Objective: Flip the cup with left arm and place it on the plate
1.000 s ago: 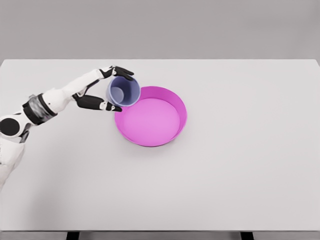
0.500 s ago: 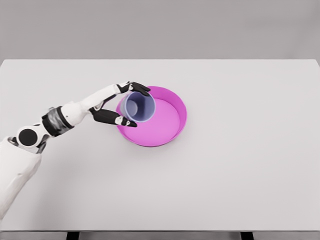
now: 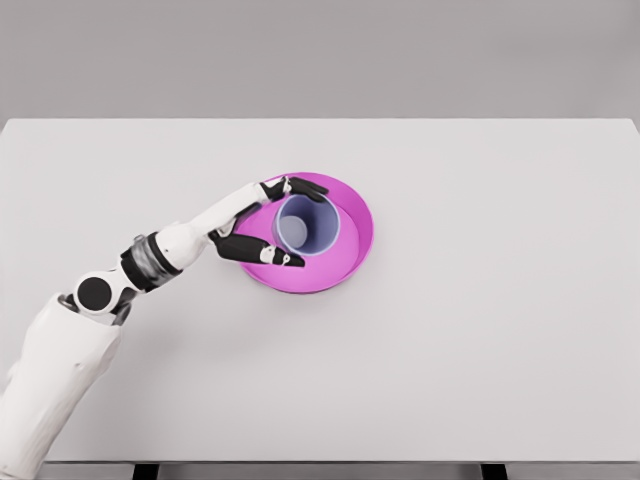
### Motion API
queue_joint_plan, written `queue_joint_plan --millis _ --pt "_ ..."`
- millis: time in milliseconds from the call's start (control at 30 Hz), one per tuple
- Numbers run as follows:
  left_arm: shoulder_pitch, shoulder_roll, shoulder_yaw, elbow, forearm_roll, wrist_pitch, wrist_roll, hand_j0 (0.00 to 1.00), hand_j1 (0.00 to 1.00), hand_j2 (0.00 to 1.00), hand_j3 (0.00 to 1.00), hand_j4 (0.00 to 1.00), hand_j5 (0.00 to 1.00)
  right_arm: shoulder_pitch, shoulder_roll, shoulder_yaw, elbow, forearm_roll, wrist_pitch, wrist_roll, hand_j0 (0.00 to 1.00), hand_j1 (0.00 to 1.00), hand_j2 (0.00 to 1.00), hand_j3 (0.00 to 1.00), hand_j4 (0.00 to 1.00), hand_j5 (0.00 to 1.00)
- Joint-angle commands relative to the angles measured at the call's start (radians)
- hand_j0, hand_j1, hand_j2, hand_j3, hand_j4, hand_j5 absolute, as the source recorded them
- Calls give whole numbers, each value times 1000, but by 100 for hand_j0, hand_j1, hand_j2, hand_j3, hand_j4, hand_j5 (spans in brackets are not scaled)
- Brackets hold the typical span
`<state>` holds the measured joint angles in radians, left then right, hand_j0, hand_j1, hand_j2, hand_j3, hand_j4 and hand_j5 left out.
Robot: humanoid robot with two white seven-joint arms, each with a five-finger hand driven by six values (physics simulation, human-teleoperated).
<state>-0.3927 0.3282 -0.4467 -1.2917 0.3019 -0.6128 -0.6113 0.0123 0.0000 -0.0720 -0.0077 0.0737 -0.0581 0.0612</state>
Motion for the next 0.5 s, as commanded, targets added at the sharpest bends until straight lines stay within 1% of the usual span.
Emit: queue_joint_plan --millis 0,33,67,200,267,367,467 --pt "0 -15 5 31 19 2 0 70 70 70 70 70 70 0 0 0 0 0 1 0 100 100 100 100 100 100" --pt "-9 -32 6 69 16 2 0 70 70 70 70 70 70 0 0 0 0 0 0 0 100 100 100 100 100 100" --pt "-12 -37 5 87 14 2 0 70 70 70 70 70 70 0 0 0 0 1 0 0 100 100 100 100 100 100" --pt "-21 -55 3 109 8 2 0 70 70 70 70 70 70 0 0 0 0 0 0 0 100 100 100 100 100 100" --pt "-28 -64 2 150 5 2 0 71 71 71 71 71 71 0 0 0 0 0 0 0 100 100 100 100 100 100" --pt "-57 -80 2 215 5 2 0 71 71 71 71 71 71 0 0 0 0 0 0 0 100 100 100 100 100 100" --pt "-58 -84 2 224 5 2 0 71 71 71 71 71 71 0 0 0 0 0 0 0 100 100 100 100 100 100"
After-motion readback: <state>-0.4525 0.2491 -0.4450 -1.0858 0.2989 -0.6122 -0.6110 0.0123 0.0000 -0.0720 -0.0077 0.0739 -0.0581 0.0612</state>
